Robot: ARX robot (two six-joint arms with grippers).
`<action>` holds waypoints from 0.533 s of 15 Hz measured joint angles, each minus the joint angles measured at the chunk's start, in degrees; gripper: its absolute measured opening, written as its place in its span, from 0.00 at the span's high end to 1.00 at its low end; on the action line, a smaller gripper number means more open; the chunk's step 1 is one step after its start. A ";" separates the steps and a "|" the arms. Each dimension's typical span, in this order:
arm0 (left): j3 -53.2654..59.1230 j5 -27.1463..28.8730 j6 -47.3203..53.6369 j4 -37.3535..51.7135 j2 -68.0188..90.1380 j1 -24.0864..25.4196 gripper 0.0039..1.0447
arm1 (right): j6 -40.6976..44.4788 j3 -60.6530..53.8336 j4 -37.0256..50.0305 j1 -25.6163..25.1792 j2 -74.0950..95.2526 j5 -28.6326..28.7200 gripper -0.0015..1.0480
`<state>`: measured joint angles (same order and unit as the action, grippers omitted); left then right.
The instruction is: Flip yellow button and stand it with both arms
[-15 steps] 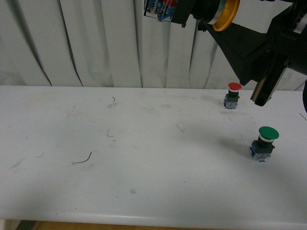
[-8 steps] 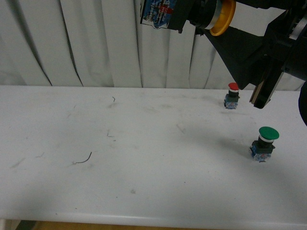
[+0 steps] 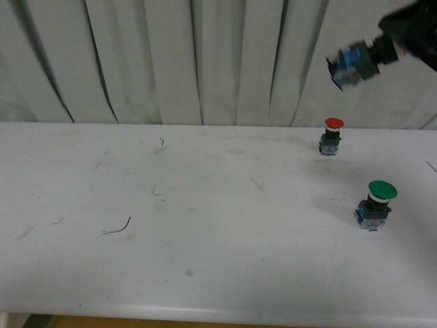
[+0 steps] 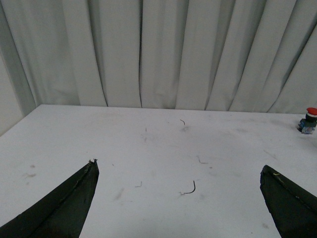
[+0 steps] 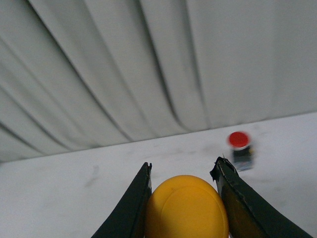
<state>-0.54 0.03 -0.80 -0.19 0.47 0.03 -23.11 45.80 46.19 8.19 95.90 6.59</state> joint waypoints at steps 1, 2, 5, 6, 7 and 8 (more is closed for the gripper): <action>0.00 0.00 0.00 -0.02 0.00 0.00 0.07 | 8.46 1.86 -0.37 -1.68 2.47 -2.95 0.66; 0.00 0.00 0.00 0.00 0.00 0.00 0.06 | 15.47 3.96 -1.84 -3.10 3.96 -5.18 0.66; 0.00 0.00 0.00 0.00 0.00 0.00 0.06 | 31.54 11.08 -5.25 -4.50 9.70 -9.31 0.66; 0.00 0.00 0.00 -0.02 0.00 0.00 0.06 | 33.83 12.79 -6.82 -4.44 11.56 -10.38 0.66; 0.00 0.00 0.00 -0.02 0.00 0.00 0.06 | 35.50 14.84 -8.61 -3.98 13.81 -11.80 0.66; 0.00 0.00 0.00 0.00 0.00 0.00 0.06 | 36.17 16.61 -9.35 -3.61 15.67 -13.05 0.66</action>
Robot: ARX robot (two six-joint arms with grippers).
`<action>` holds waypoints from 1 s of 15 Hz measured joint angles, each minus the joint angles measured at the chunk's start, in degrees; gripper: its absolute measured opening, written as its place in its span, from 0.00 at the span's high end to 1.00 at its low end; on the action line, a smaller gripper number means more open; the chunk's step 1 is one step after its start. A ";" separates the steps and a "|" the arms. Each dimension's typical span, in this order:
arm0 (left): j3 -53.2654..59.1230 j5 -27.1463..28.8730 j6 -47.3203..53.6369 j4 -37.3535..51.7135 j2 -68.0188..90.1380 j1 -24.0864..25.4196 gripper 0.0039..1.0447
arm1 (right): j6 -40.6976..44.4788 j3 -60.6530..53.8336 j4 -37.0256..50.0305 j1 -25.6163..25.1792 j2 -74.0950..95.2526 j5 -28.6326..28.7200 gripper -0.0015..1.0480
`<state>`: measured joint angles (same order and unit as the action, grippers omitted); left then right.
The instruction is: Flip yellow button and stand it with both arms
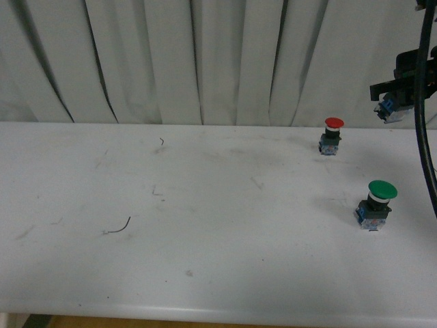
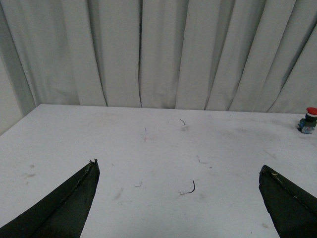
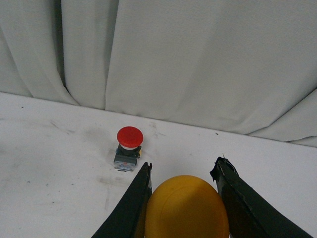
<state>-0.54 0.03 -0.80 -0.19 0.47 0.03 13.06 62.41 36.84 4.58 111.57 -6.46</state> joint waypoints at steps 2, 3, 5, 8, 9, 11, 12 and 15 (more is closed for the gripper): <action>0.00 0.00 0.00 0.00 0.00 0.00 0.06 | -0.11 4.55 -3.37 0.46 4.13 -1.55 0.66; 0.00 0.00 0.00 -0.02 0.00 0.00 0.06 | -1.25 6.43 -5.90 0.85 6.03 -2.14 0.66; 0.00 0.00 0.00 0.00 0.00 0.00 0.06 | -4.57 9.68 -10.40 2.03 10.38 -3.50 0.66; 0.00 0.02 -0.02 -0.02 0.00 0.00 0.06 | -7.61 13.55 -13.20 3.72 15.21 -5.92 0.66; 0.00 0.00 0.00 0.00 0.00 0.00 0.06 | -8.63 15.10 -14.14 3.74 16.48 -6.32 0.66; 0.00 0.02 0.00 -0.02 0.00 0.00 0.06 | -9.03 17.16 -14.10 3.65 18.60 -7.93 0.66; 0.00 0.00 0.00 -0.02 0.00 0.00 0.06 | -9.03 17.99 -14.14 3.61 19.67 -8.81 0.66; 0.00 0.00 0.00 -0.02 0.00 0.00 0.06 | -8.98 19.87 -14.56 2.99 22.03 -10.54 0.66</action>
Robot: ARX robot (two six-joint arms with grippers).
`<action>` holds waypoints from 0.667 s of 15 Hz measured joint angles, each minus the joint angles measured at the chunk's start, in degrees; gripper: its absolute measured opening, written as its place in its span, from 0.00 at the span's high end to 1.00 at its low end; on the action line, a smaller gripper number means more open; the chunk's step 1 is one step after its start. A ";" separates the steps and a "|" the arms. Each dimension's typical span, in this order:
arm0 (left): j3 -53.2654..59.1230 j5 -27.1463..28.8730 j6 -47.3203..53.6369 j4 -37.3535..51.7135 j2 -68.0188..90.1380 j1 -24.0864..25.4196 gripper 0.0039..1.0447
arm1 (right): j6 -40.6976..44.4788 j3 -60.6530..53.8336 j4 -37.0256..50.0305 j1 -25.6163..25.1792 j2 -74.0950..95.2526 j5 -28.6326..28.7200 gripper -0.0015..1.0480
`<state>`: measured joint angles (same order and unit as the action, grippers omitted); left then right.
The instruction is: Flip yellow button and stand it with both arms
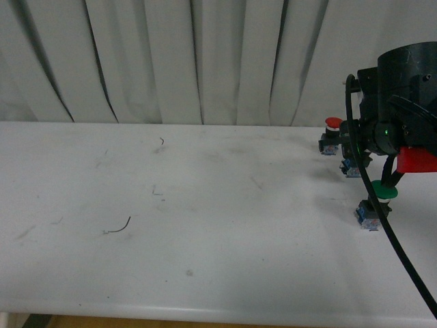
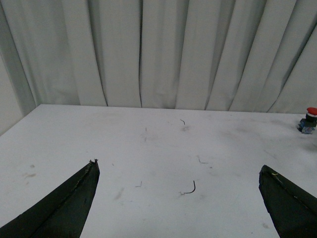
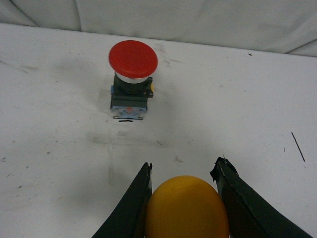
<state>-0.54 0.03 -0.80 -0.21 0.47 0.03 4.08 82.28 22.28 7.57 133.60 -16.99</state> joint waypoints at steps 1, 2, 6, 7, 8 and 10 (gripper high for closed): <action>0.00 0.00 0.00 0.02 0.00 0.00 0.06 | 0.02 0.55 -0.07 -0.24 0.44 -0.37 0.66; 0.00 0.00 0.00 0.02 0.00 0.00 0.06 | 0.09 1.03 -0.02 -0.46 0.90 -0.52 0.66; 0.00 0.00 0.00 0.00 0.00 0.00 0.06 | 0.17 2.43 -1.20 -0.22 2.78 -0.76 0.66; 0.00 0.00 0.00 0.00 0.00 0.00 0.06 | 0.15 2.64 -1.29 -0.04 3.13 -0.74 0.66; 0.00 0.00 0.00 0.02 0.00 0.00 0.06 | -0.02 2.95 -1.95 0.22 3.21 -0.33 0.67; 0.00 0.00 0.00 0.02 0.00 0.00 0.06 | -0.48 3.78 -2.21 0.37 3.21 0.26 0.67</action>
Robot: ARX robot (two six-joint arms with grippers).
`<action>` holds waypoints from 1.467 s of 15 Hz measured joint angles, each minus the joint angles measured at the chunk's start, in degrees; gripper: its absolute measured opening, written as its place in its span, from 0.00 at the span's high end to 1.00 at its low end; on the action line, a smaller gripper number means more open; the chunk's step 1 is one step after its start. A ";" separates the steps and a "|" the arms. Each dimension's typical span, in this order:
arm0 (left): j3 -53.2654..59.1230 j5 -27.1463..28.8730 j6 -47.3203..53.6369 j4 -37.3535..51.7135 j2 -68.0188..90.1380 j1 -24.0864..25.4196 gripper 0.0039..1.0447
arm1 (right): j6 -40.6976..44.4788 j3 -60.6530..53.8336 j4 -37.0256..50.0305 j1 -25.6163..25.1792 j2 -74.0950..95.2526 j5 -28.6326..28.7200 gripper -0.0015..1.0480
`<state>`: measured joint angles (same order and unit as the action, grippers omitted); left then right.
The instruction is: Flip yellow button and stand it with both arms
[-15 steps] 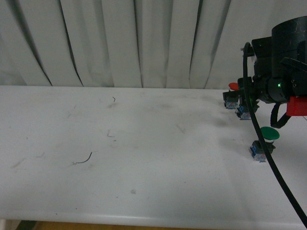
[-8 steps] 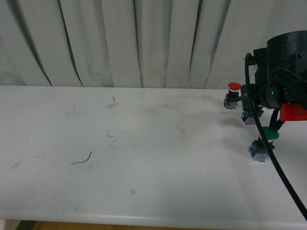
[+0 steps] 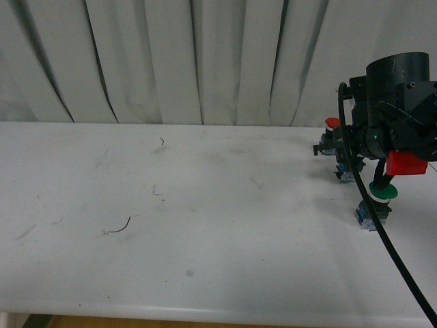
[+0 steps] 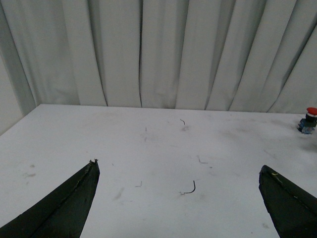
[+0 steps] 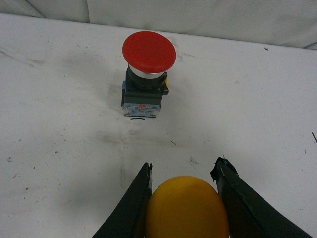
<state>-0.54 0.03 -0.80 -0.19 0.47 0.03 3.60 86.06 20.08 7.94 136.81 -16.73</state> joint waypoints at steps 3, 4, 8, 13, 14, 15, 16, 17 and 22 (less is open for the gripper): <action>0.00 0.00 0.00 -0.02 0.00 0.00 0.06 | -0.33 0.24 -0.57 0.31 0.09 0.22 0.67; 0.00 0.00 0.00 -0.02 0.00 0.00 0.06 | -0.57 0.31 -0.98 0.33 0.17 0.20 0.67; 0.00 0.00 0.00 -0.02 0.00 0.00 0.06 | -0.59 0.55 -1.18 0.70 0.72 -0.68 0.67; 0.00 0.00 0.00 -0.02 0.00 0.00 0.06 | -0.07 0.26 -1.79 0.70 0.72 -2.12 0.64; 0.00 0.02 0.00 -0.02 0.00 0.00 0.06 | -0.04 0.26 -1.88 0.70 0.72 -2.12 0.57; 0.00 0.00 0.00 0.00 0.00 0.00 0.06 | 0.02 0.26 -1.92 0.70 0.72 -2.14 0.48; 0.00 0.00 0.00 0.00 0.00 0.00 0.06 | 0.07 0.26 -1.90 0.68 0.72 -2.14 0.41; 0.00 0.00 0.00 0.00 0.00 0.00 0.06 | 0.11 0.26 -1.88 0.68 0.72 -2.14 0.33; 0.00 0.02 0.00 0.00 0.00 0.00 0.06 | -0.22 -1.09 1.75 0.57 -0.92 -1.31 0.07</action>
<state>-0.54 0.05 -0.80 -0.19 0.47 0.03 3.38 84.97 21.82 8.51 135.90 -18.04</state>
